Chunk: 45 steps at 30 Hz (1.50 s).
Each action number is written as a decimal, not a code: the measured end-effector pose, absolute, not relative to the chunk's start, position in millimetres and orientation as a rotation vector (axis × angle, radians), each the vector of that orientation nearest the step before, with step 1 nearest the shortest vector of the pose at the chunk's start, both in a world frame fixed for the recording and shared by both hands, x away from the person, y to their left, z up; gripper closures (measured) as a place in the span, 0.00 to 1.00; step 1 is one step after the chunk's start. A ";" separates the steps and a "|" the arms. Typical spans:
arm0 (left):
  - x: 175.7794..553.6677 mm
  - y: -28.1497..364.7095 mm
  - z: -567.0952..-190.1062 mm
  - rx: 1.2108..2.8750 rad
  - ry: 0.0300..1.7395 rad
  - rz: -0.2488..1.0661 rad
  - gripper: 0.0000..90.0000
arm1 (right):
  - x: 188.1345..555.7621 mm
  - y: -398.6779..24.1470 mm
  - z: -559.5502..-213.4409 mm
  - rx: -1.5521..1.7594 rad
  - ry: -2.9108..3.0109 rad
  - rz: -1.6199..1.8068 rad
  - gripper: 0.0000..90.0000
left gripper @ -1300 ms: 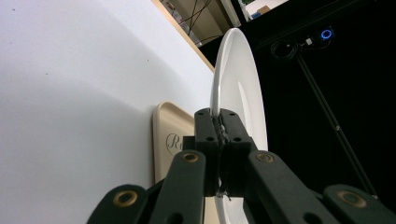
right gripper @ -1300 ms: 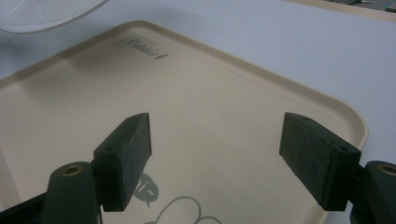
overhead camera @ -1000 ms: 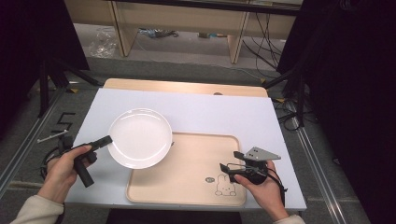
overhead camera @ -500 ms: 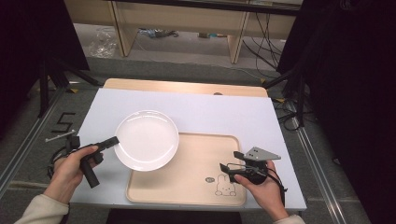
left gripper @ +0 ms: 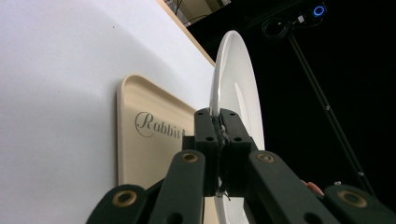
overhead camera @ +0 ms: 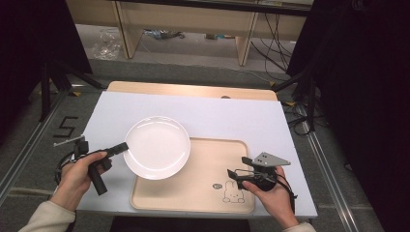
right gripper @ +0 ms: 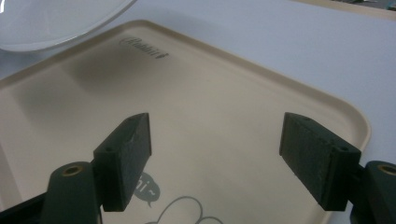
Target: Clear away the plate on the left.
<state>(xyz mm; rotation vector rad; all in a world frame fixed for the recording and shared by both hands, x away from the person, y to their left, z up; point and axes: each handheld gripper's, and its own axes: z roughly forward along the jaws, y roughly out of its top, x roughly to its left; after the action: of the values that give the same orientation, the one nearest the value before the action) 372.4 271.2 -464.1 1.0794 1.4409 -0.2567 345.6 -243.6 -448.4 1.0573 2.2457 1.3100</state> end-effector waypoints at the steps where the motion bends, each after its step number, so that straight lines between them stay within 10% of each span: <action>1: 372.4 270.1 -463.9 1.078 1.442 -0.257 0.97 | 346.7 -242.3 -450.2 1.057 2.240 1.351 0.29; 45: 376.4 242.6 -462.1 1.158 1.408 -0.295 0.96 | 345.6 -244.1 -447.5 1.050 2.242 1.326 0.29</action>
<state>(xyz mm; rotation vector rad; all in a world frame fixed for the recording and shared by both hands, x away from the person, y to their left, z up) 376.4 242.6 -462.1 1.1577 1.4077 -0.2954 345.6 -244.1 -447.5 1.0504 2.2416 1.3262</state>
